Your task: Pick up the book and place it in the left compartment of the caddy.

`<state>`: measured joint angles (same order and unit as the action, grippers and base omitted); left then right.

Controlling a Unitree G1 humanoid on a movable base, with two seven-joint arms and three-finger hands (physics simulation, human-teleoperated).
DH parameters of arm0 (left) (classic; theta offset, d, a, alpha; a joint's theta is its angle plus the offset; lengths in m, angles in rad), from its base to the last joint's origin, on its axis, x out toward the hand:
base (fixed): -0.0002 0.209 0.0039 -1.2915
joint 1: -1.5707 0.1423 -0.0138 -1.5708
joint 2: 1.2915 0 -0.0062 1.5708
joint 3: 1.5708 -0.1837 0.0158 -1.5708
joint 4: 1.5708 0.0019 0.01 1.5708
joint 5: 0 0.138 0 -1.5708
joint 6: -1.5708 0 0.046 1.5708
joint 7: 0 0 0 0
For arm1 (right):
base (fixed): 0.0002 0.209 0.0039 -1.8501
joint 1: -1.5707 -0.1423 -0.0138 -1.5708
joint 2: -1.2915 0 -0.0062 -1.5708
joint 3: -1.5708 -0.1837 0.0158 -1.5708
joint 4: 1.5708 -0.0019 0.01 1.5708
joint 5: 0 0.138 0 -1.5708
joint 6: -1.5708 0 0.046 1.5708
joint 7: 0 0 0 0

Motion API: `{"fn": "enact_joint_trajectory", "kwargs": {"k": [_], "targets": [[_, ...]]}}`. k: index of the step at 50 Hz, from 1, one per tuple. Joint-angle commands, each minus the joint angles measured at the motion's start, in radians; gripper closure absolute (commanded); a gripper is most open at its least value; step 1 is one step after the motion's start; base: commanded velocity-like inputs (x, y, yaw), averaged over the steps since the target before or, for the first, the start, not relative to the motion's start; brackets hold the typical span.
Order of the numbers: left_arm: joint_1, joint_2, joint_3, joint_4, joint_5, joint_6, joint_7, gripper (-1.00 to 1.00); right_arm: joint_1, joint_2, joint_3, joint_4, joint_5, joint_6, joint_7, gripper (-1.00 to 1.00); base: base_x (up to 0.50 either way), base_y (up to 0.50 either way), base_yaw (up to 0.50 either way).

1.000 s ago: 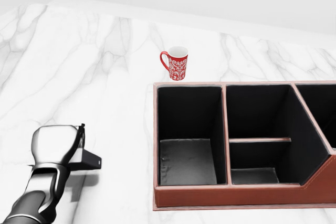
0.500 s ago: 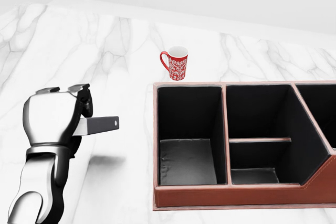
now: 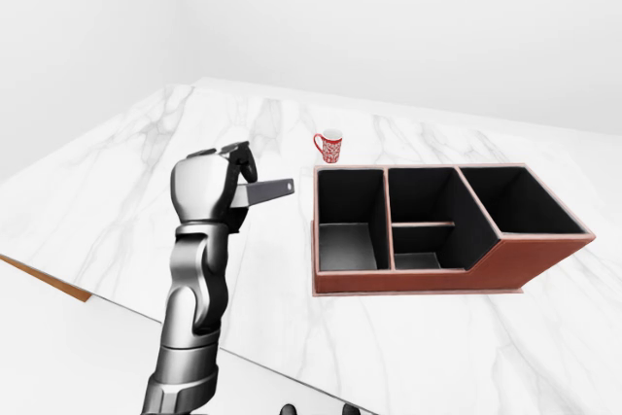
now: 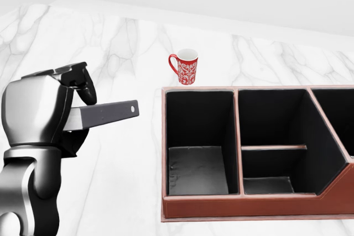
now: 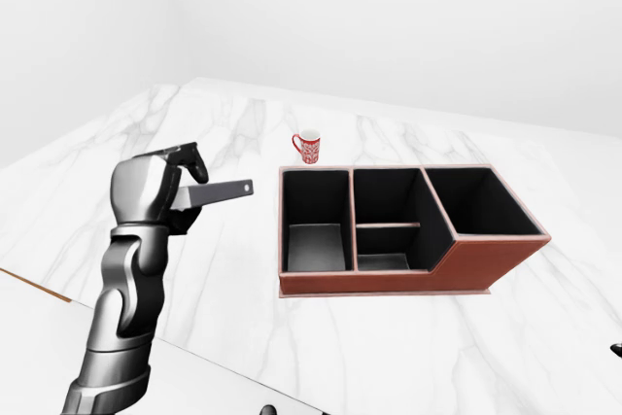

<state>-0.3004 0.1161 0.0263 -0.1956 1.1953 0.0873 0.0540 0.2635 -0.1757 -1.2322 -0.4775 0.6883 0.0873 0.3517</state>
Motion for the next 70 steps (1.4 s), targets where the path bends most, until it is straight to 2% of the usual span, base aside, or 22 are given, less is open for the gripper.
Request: {"fn": "enact_joint_trajectory", "kwargs": {"k": [1, 3, 7, 10, 16, 20, 25, 26, 30, 35, 37, 42, 47, 50, 54, 58, 62, 64, 70], "targets": [[0.01, -0.042, 0.001, -0.164, -0.218, 0.0, -0.052, 1.0, 0.002, 0.001, -0.001, 0.0, 0.002, 0.0, 0.002, -1.0, 0.0, 0.0, 0.0], [0.009, -0.044, 0.002, -0.176, -0.256, 0.0, -0.065, 1.0, 0.001, 0.001, -0.001, 0.001, 0.001, 0.0, 0.003, -1.0, 0.0, 0.0, 0.0], [0.01, -0.03, -0.019, -0.261, -0.145, 0.0, -0.072, 1.0, 0.0, 0.001, 0.003, -0.002, -0.001, 0.0, -0.001, -1.0, 0.0, 0.0, 0.0], [0.011, -0.04, -0.029, -0.286, -0.108, 0.0, -0.087, 1.0, -0.001, 0.002, 0.005, 0.004, -0.004, 0.0, 0.001, -1.0, 0.0, 0.0, 0.0], [0.05, -0.07, -0.092, -0.419, 0.105, 0.0, -0.124, 1.0, 0.0, 0.001, 0.003, 0.003, -0.002, 0.0, -0.001, -1.0, 0.0, 0.0, 0.0], [0.064, -0.096, -0.119, -0.477, 0.203, -0.052, -0.156, 1.0, -0.001, 0.0, 0.003, 0.006, -0.003, 0.0, -0.001, -1.0, 0.0, 0.0, 0.0], [0.07, -0.126, -0.14, -0.535, 0.268, -0.099, -0.188, 1.0, 0.001, -0.001, -0.001, 0.0, 0.002, 0.0, -0.003, -1.0, 0.0, 0.0, 0.0], [0.072, -0.127, -0.155, -0.548, 0.296, -0.119, -0.191, 1.0, 0.003, -0.002, -0.005, -0.006, 0.008, 0.0, -0.006, -1.0, 0.0, 0.0, 0.0], [0.065, -0.144, -0.157, -0.553, 0.344, -0.131, -0.199, 1.0, 0.002, -0.001, -0.008, -0.008, 0.008, 0.0, -0.005, -1.0, 0.0, 0.0, 0.0], [0.072, -0.165, -0.193, -0.579, 0.37, -0.169, -0.209, 1.0, 0.0, -0.001, -0.004, 0.002, 0.001, 0.0, -0.002, -1.0, 0.0, 0.0, 0.0], [0.082, -0.169, -0.205, -0.576, 0.373, -0.175, -0.194, 1.0, 0.0, 0.0, -0.001, 0.003, 0.0, 0.0, 0.0, -1.0, 0.0, 0.0, 0.0], [0.144, -0.173, -0.261, -0.575, 0.433, -0.175, -0.132, 1.0, 0.004, 0.0, -0.01, -0.009, 0.008, 0.0, 0.0, -1.0, 0.0, 0.0, 0.0], [0.177, -0.175, -0.293, -0.573, 0.474, -0.175, -0.09, 1.0, 0.004, 0.001, -0.011, -0.011, 0.01, 0.0, 0.001, -1.0, 0.0, 0.0, 0.0], [0.209, -0.153, -0.342, -0.59, 0.541, -0.175, -0.037, 1.0, 0.007, 0.004, -0.01, -0.016, 0.014, 0.0, 0.008, -1.0, 0.0, 0.0, 0.0], [0.264, -0.152, -0.388, -0.589, 0.604, -0.175, 0.017, 1.0, 0.004, 0.007, -0.005, -0.016, 0.008, 0.0, 0.012, -1.0, 0.0, 0.0, 0.0], [0.284, -0.146, -0.418, -0.603, 0.604, -0.175, 0.015, 1.0, 0.004, 0.007, -0.004, -0.012, 0.005, 0.0, 0.014, -1.0, 0.0, 0.0, 0.0], [0.296, -0.141, -0.439, -0.612, 0.654, -0.175, 0.029, 1.0, 0.005, 0.007, -0.007, -0.023, 0.009, 0.0, 0.01, -1.0, 0.0, 0.0, 0.0], [0.313, -0.133, -0.469, -0.61, 0.698, -0.175, 0.045, 1.0, 0.002, 0.008, -0.004, -0.016, 0.003, 0.0, 0.012, -1.0, 0.0, 0.0, 0.0], [0.343, -0.12, -0.527, -0.631, 0.727, -0.175, 0.076, 1.0, 0.001, 0.005, -0.004, -0.012, 0.004, 0.0, 0.006, -1.0, 0.0, 0.0, 0.0]]}}
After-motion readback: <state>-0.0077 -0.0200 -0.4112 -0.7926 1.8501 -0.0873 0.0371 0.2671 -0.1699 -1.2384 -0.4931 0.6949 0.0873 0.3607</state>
